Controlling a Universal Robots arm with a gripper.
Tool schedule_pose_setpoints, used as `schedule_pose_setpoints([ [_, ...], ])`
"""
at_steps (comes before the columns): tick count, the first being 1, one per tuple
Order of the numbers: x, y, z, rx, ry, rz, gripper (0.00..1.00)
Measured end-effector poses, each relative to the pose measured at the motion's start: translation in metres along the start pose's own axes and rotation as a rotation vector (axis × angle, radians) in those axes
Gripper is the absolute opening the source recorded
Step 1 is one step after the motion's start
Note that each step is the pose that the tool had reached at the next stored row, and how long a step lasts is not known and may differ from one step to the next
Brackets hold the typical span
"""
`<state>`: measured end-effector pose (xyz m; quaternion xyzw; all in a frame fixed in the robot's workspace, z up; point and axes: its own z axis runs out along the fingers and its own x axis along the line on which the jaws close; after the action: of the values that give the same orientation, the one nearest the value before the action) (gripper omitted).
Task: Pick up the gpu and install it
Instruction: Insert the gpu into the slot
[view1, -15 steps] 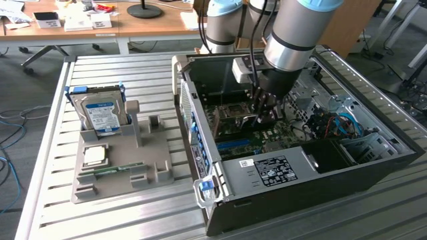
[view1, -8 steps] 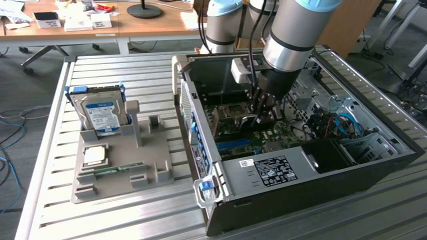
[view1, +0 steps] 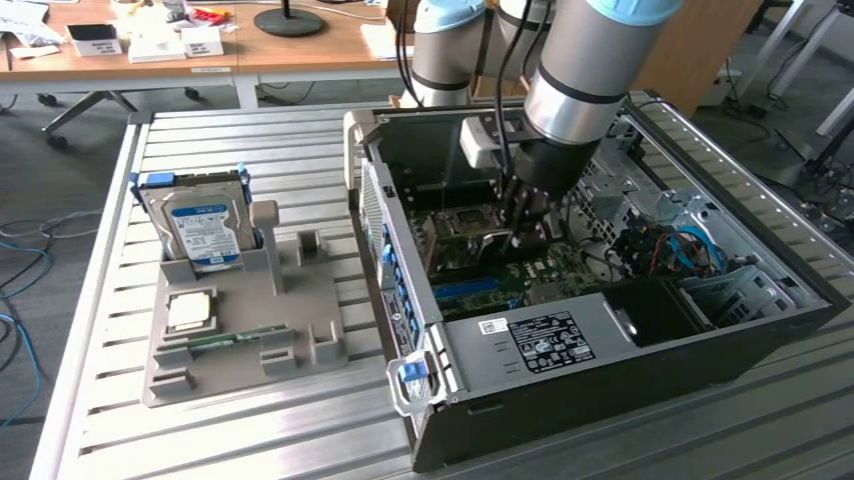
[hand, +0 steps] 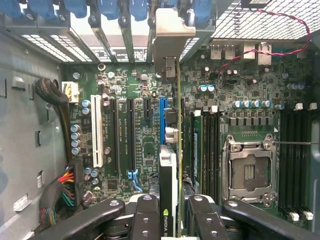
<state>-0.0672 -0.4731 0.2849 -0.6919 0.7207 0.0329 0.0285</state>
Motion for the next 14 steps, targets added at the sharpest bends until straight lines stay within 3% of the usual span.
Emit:
schedule_pose_setpoints([
  [14, -0.0004, 0.0003, 0.0016, -0.0001, 0.0005, 0.0, 0.27],
])
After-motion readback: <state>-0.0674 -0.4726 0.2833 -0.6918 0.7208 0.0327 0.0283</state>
